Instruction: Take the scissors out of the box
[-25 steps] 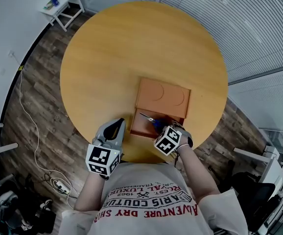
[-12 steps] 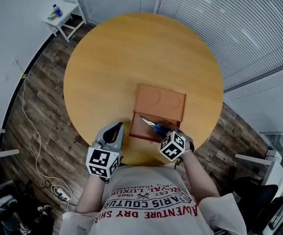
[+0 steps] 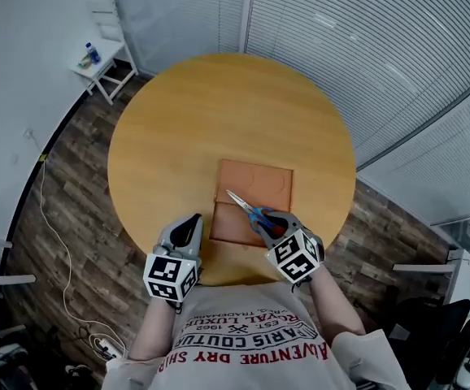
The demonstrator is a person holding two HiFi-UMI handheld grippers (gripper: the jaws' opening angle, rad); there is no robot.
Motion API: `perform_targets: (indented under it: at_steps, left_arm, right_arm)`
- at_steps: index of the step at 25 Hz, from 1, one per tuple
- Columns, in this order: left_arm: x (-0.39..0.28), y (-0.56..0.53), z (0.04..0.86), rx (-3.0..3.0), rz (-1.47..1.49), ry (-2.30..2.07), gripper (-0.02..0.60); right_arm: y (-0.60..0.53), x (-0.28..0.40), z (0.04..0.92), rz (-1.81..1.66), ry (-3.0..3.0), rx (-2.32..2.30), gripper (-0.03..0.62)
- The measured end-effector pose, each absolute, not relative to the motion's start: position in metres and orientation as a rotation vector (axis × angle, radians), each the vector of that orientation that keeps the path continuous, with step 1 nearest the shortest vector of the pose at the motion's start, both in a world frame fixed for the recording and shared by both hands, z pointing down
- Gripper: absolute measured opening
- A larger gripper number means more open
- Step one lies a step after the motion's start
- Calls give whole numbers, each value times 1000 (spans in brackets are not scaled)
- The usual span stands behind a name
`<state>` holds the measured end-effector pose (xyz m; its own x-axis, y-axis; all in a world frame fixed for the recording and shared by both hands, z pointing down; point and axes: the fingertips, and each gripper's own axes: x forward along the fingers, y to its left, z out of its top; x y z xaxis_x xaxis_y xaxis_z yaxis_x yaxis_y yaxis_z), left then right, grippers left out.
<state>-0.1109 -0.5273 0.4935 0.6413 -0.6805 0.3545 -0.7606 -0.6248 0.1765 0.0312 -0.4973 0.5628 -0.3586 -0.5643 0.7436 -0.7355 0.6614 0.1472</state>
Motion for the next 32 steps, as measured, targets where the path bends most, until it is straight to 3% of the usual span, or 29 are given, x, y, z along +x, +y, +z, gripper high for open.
perform_targets:
  at_steps: [16, 32]
  left_arm:
    - [-61, -545, 395, 2783, 232, -1118, 9]
    - [-53, -549, 387, 2811, 244, -1103, 9]
  right_arm:
    - [-510, 99, 406, 231, -2377, 1718, 87]
    - [-510, 105, 392, 180, -2393, 1796, 87]
